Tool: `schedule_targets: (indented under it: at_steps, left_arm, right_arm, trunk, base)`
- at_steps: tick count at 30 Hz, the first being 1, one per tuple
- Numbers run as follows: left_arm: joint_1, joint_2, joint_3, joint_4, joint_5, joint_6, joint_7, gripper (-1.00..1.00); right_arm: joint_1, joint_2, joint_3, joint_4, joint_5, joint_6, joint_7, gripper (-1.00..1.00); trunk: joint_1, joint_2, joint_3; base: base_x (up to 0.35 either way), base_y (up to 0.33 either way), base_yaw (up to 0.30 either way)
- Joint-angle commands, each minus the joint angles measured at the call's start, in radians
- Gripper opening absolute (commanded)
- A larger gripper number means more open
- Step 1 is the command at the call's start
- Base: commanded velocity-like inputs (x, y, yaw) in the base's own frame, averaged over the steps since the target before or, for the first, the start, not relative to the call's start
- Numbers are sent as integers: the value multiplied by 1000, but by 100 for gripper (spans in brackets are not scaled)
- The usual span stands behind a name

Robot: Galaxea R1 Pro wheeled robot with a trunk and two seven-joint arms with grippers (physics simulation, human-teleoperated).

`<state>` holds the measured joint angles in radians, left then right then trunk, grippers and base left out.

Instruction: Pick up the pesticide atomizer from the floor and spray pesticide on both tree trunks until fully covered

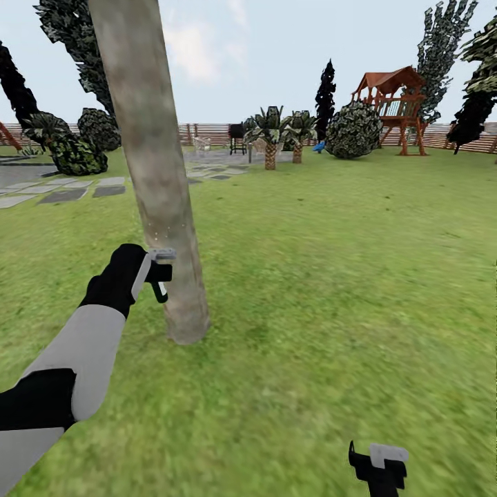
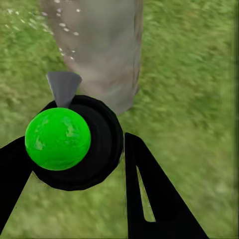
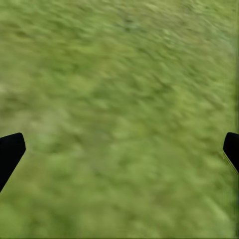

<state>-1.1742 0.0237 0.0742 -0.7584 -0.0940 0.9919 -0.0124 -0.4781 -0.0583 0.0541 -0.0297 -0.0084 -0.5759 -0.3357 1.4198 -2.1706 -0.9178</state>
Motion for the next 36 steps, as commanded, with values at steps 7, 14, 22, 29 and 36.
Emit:
schedule_targets:
  at_steps: [7,14,22,29,36]
  left_arm:
    - [1,-1,4,1,-8,3,-4,-100]
    - [48,0,3,13,-6,-3,-3,-100]
    - [86,0,2,14,-7,-5,-2,-100]
    - [186,18,-1,11,-11,-12,-4,-100]
    - [199,10,-2,-1,-7,-15,-4,-100]
  right_arm:
    - [-1,1,6,1,-1,-1,-5,100]
    - [-1,2,6,1,-1,-1,-5,100]
    - [-1,2,6,1,-1,1,-5,100]
    - [-1,2,6,1,-1,1,-5,100]
    - [-1,2,7,1,-1,1,-5,100]
  trunk:
    - [0,0,-1]
    - [0,0,-1]
    - [0,0,-1]
    - [0,0,-1]
    - [0,0,-1]
  base:
    - [84,-265,67]
    - [119,-262,268]
    - [225,-204,277]
    - [83,-63,277]
    - [60,-179,277]
